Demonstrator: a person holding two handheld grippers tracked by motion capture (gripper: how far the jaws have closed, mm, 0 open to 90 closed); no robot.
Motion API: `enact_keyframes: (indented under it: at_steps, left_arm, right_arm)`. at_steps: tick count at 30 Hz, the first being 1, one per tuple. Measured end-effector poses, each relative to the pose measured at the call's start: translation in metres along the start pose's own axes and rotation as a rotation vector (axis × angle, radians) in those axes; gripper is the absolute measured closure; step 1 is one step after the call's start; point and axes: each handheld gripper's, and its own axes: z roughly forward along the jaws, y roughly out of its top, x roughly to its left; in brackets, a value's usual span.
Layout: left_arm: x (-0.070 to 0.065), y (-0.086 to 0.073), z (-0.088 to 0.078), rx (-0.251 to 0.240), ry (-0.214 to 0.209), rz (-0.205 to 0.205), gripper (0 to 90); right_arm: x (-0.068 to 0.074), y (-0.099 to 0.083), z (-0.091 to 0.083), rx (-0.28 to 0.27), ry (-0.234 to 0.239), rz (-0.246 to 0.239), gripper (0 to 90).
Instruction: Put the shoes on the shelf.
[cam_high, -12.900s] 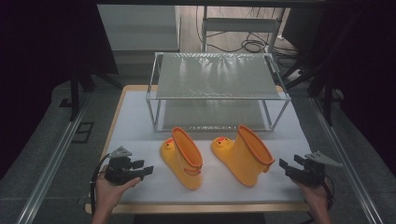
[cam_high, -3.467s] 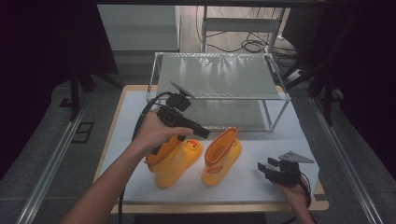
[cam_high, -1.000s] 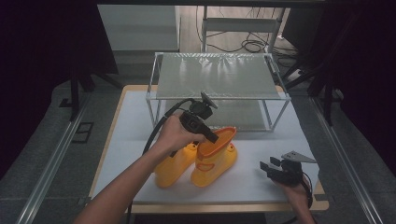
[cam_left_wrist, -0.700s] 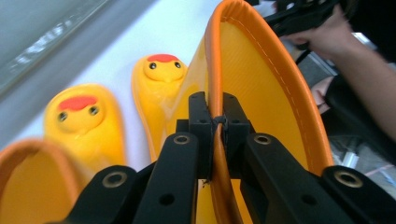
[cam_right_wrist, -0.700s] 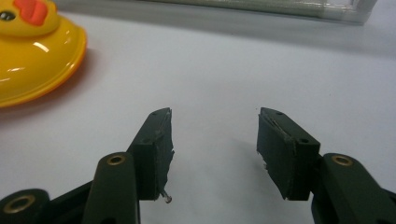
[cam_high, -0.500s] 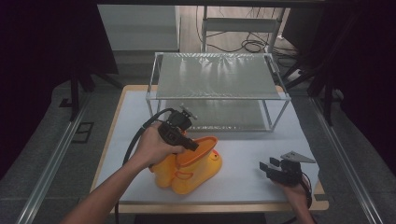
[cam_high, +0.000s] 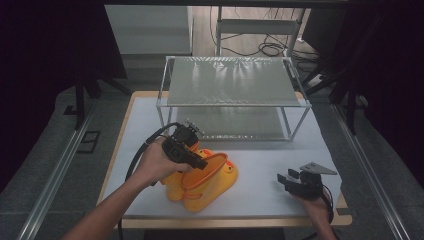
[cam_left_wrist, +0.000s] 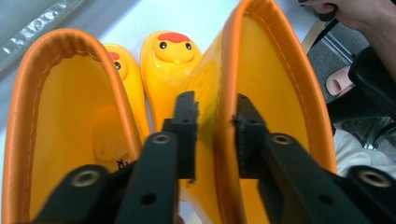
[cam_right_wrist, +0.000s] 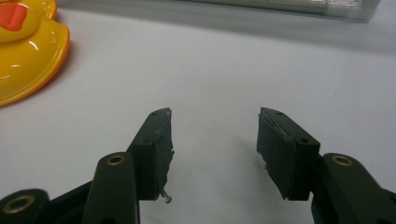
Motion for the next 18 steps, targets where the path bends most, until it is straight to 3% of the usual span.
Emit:
enact_keyframes:
  at_steps: [4,10,18]
  left_arm:
    - [0.001,0.002,-0.012,-0.057,-0.010,-0.002,63.9]
    - [0.000,0.004,-0.024,-0.100,-0.020,-0.014,56.4]
    - [0.003,-0.001,-0.043,-0.118,-0.017,-0.021,50.1]
  right_arm:
    - [-0.001,0.000,0.000,-0.001,-0.001,0.000,44.9]
    - [-0.001,0.000,-0.001,-0.001,-0.001,0.001,44.8]
    - [-0.002,-0.001,-0.001,0.003,-0.001,0.003,44.8]
